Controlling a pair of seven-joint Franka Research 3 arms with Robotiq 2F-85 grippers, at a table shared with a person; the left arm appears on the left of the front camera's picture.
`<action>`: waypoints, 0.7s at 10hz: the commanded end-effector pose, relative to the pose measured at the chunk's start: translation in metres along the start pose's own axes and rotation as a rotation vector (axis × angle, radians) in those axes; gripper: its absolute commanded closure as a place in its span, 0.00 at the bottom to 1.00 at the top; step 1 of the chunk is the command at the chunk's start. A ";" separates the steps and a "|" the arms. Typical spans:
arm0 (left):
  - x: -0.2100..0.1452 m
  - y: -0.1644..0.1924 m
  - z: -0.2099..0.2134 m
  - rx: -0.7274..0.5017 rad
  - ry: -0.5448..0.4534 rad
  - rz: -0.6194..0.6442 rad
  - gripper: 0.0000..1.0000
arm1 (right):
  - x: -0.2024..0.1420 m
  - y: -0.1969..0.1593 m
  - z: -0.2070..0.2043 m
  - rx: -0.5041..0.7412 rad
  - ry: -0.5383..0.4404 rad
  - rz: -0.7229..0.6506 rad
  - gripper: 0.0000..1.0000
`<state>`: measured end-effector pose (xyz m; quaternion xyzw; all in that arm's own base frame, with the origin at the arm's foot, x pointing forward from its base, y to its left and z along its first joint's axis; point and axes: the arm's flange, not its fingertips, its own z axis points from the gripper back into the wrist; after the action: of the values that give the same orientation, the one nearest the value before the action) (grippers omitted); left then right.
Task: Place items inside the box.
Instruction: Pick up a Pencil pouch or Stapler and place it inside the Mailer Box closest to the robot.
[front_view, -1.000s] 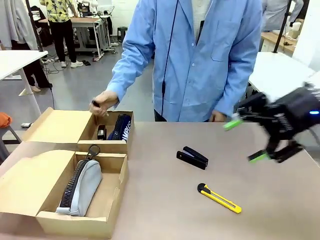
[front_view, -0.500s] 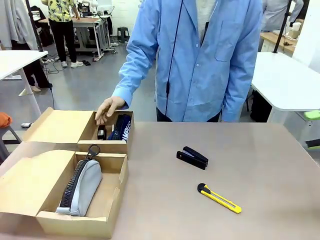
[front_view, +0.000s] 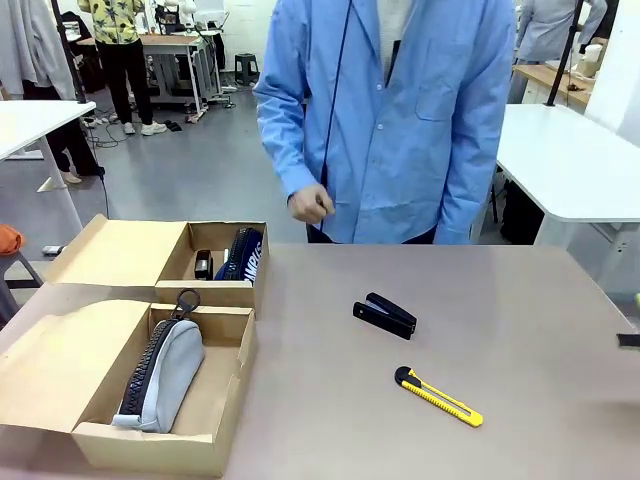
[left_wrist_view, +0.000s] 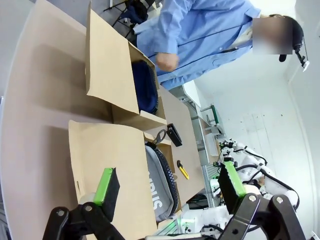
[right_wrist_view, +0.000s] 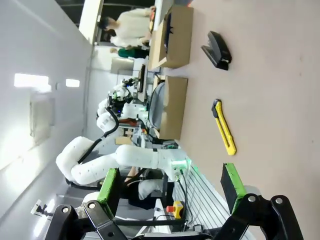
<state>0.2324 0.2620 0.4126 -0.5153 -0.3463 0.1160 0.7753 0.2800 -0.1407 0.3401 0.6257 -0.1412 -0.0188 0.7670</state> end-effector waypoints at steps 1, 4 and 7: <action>0.000 -0.001 -0.001 -0.016 -0.012 -0.016 0.00 | 0.003 0.044 0.007 -0.010 -0.017 0.035 0.00; 0.000 -0.001 -0.001 -0.016 -0.012 -0.016 0.00 | 0.003 0.044 0.007 -0.010 -0.017 0.035 0.00; 0.000 -0.001 -0.001 -0.016 -0.012 -0.016 0.00 | 0.003 0.044 0.007 -0.010 -0.017 0.035 0.00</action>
<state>0.2325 0.2620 0.4125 -0.5153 -0.3462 0.1160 0.7754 0.2746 -0.1404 0.3818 0.6129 -0.1610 -0.0035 0.7736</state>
